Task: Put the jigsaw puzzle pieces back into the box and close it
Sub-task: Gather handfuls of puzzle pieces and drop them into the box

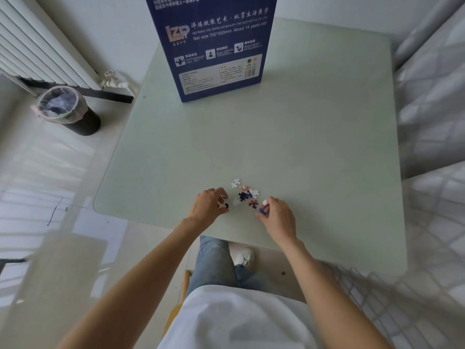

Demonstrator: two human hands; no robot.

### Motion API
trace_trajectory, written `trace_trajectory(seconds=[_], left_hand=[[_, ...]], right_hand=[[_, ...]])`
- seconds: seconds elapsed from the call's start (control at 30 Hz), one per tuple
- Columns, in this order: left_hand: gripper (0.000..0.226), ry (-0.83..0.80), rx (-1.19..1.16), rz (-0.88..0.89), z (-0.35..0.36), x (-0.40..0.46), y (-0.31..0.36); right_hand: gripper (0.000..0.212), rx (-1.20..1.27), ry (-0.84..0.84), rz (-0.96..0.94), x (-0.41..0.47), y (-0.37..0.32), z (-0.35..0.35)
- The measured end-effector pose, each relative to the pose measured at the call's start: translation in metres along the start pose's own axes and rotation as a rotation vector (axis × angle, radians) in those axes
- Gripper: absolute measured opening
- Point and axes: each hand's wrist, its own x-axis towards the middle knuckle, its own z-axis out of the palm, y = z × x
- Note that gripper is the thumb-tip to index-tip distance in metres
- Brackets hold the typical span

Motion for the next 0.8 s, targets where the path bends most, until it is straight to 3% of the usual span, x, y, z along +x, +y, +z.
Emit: trace_trajectory(seconds=[0.13,0.3,0.63,0.8], left_hand=[[0.03,0.022,0.036,0.035,0.005,-0.003,0.003],[0.026,0.051,0.069,0.07,0.007,-0.009,0.004],[0.022,0.017,0.028,0.066,0.005,-0.004,0.005],[0.02,0.011,0.029,0.099,0.006,-0.003,0.005]], right_hand=[[0.019,-0.063,0.024,-0.069,-0.006,0.001,0.003],[0.035,-0.069,0.049,-0.076,-0.013,0.008,0.0],[0.027,-0.103,-0.102,-0.174,-0.003,0.009,-0.006],[0.037,-0.113,-0.026,-0.185,-0.009,0.006,-0.004]])
